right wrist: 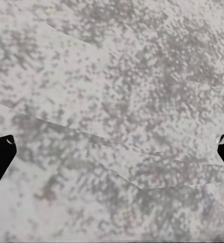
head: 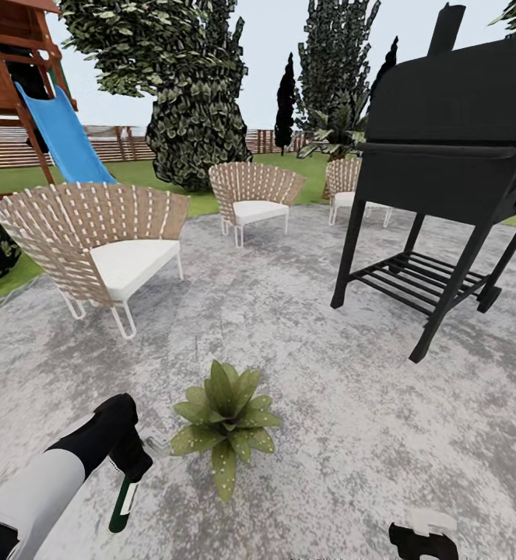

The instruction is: Pick up the pesticide atomizer in the garden and spray insectifuge to fully cover both potted plants in the garden.

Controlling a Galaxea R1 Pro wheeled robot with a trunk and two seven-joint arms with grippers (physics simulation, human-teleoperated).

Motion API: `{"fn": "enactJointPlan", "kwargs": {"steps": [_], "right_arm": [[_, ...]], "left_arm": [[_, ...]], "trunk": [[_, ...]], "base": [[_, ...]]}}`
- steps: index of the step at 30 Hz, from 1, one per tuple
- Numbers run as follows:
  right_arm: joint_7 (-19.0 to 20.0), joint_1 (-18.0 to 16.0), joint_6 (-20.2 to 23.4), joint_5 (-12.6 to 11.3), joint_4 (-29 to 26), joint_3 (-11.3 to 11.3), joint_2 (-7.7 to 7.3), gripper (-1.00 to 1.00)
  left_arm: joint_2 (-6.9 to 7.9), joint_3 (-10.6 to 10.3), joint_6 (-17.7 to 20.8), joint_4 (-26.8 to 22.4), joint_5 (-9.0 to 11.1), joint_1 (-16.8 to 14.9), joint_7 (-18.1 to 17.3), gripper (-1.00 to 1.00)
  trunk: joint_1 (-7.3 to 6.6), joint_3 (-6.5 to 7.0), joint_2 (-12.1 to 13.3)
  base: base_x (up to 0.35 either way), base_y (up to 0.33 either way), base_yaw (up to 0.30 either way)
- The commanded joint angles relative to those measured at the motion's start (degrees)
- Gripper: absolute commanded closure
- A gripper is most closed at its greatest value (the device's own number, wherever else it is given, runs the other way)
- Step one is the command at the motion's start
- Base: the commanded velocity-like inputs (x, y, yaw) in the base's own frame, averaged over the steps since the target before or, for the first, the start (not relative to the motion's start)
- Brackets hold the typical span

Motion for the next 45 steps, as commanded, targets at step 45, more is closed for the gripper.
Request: {"fn": "enactJointPlan", "kwargs": {"steps": [45], "right_arm": [[0.0,-0.1,-0.4,0.9,0.4,-0.2,-0.1,-1.0]], "left_arm": [[0.58,-11.4,0.8,-0.2,-0.7,-8.0,-17.1,1.0]], "trunk": [[-0.01,-0.05,0.0]], "base": [[-0.008,0.164,-0.213]]}}
